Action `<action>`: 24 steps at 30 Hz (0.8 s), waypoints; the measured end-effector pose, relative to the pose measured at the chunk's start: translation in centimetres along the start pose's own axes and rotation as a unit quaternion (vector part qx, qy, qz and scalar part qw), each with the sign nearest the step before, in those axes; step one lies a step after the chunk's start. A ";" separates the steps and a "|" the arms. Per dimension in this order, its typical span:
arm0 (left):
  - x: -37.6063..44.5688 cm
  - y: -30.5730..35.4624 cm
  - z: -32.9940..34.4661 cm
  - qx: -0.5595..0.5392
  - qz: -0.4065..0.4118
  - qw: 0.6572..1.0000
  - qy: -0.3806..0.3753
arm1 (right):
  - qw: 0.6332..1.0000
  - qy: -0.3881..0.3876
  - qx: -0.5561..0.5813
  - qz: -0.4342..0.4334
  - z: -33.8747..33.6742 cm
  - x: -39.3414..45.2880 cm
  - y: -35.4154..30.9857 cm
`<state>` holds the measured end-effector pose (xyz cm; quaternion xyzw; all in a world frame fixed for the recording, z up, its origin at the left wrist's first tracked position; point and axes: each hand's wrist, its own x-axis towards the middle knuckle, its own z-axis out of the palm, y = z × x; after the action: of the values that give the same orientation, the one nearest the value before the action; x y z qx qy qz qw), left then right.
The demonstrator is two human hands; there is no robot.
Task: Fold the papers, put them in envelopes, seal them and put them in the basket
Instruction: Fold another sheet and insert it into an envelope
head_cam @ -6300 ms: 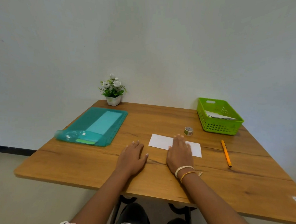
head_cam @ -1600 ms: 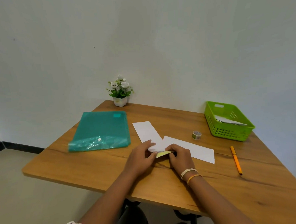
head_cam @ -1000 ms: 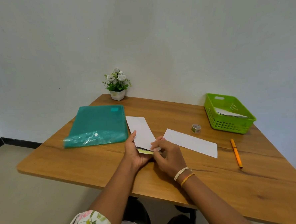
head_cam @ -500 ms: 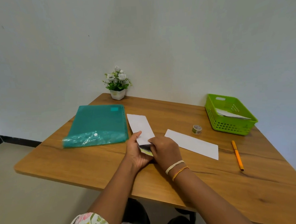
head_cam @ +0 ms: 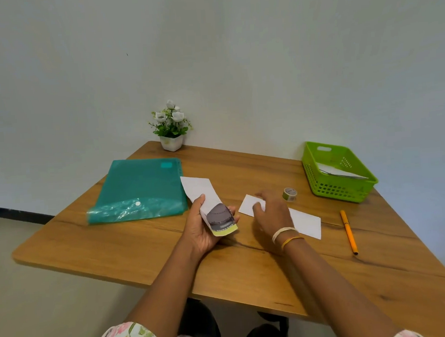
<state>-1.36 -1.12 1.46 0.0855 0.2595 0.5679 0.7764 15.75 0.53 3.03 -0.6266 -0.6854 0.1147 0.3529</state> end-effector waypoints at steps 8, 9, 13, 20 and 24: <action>0.5 0.0 0.1 -0.017 -0.002 1.000 -0.002 | 0.933 -0.184 -0.293 0.102 -1.9 2.3 4.2; 0.6 0.1 0.3 -0.016 -0.001 1.000 -0.002 | 0.935 -0.182 -0.284 0.109 -2.1 2.3 4.0; 1.4 0.5 0.8 0.008 0.012 1.000 0.004 | 0.943 -0.229 -0.186 0.152 -2.8 2.3 2.8; 3.6 1.0 0.7 0.017 0.030 0.999 0.017 | 0.955 -0.214 -0.031 0.204 -2.4 1.7 1.9; 3.9 1.3 0.0 -0.010 0.022 1.000 0.006 | 0.883 -0.247 0.283 0.283 -4.0 0.9 0.8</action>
<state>-1.61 2.91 0.83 0.0798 0.2565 0.5882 0.7628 18.94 0.38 5.74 -0.6187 -0.4827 0.5496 0.2866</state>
